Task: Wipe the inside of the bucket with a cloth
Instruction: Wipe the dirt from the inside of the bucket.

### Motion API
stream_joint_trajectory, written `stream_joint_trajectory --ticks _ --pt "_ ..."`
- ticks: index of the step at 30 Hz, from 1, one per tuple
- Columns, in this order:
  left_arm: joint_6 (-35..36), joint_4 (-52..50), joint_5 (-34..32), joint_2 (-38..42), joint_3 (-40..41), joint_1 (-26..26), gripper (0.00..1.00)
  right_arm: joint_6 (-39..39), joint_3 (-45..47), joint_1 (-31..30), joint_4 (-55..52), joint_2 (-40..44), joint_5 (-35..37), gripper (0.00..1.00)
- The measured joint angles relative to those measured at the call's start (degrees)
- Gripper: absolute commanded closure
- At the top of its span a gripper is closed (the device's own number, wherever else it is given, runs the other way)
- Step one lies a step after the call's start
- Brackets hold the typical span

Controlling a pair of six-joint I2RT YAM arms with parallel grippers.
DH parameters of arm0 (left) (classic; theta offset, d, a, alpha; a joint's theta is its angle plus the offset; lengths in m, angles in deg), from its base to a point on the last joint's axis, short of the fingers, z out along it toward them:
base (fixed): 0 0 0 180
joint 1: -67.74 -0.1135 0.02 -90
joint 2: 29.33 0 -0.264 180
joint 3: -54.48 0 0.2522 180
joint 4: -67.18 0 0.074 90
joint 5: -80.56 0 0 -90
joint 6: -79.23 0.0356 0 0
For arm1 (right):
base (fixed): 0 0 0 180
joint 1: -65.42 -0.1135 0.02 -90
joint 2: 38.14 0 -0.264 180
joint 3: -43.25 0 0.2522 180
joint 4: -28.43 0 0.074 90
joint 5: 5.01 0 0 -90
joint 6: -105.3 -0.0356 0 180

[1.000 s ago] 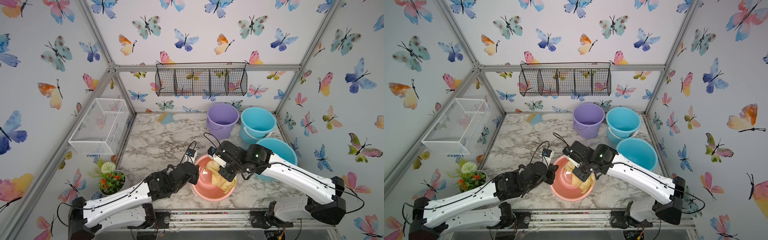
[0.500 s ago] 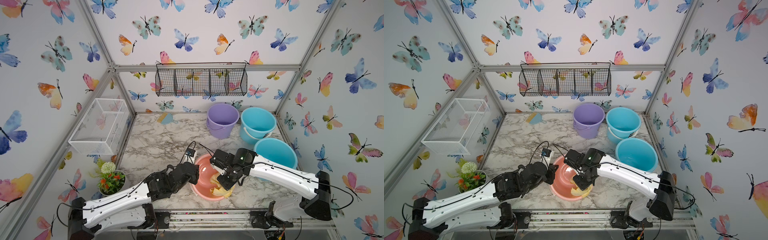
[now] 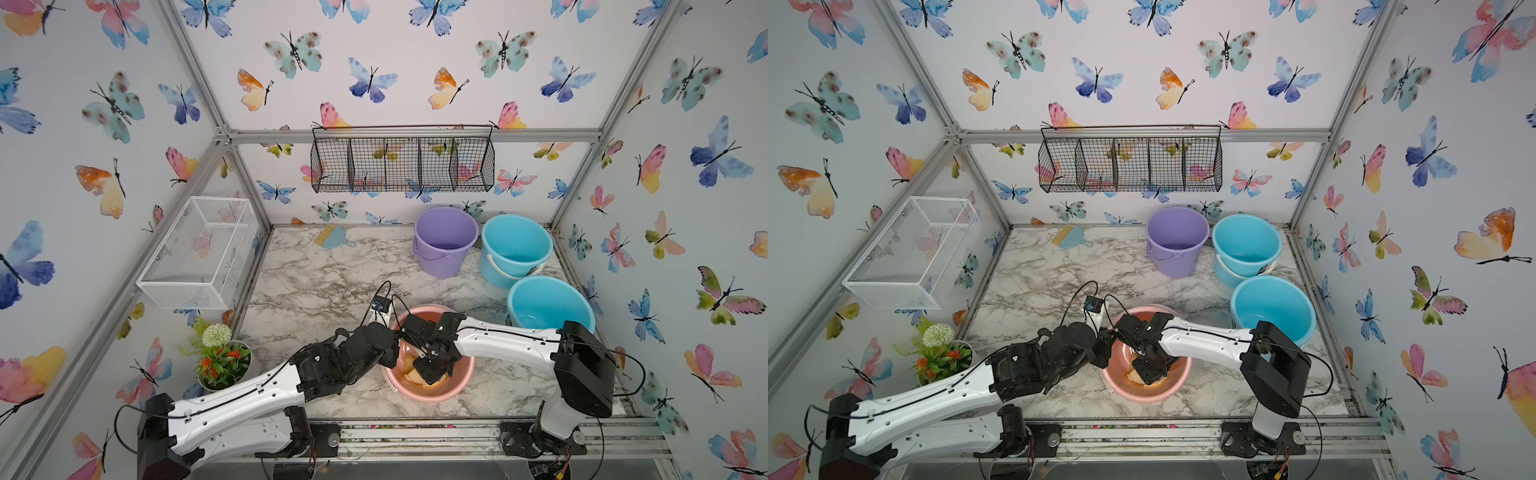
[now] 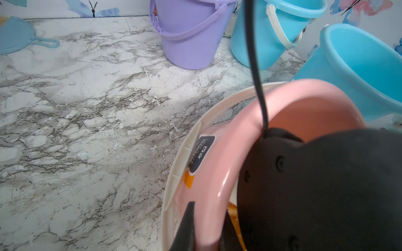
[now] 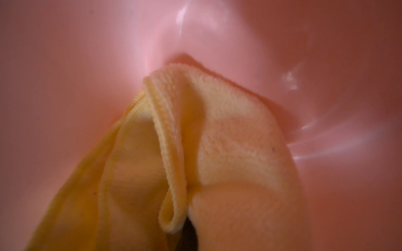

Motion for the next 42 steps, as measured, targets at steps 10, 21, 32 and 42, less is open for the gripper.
stream_joint_trajectory --ticks 10,21,32,42 --pt "-1.22 1.16 -0.09 2.05 2.40 -0.04 1.00 -6.60 1.53 -0.20 6.01 -2.56 3.30 0.99" --pt "-1.77 2.23 -0.13 2.08 3.23 -0.02 1.00 -10.49 2.38 -0.50 1.77 6.23 0.76 0.99" --pt "-1.95 3.15 -0.07 2.38 4.17 0.13 1.00 -13.86 -2.45 -0.50 -8.83 21.11 -10.82 0.99" --pt "-1.90 3.08 -0.07 2.38 4.17 0.13 1.00 -14.95 -4.44 -0.50 -10.47 23.32 -20.48 0.99"
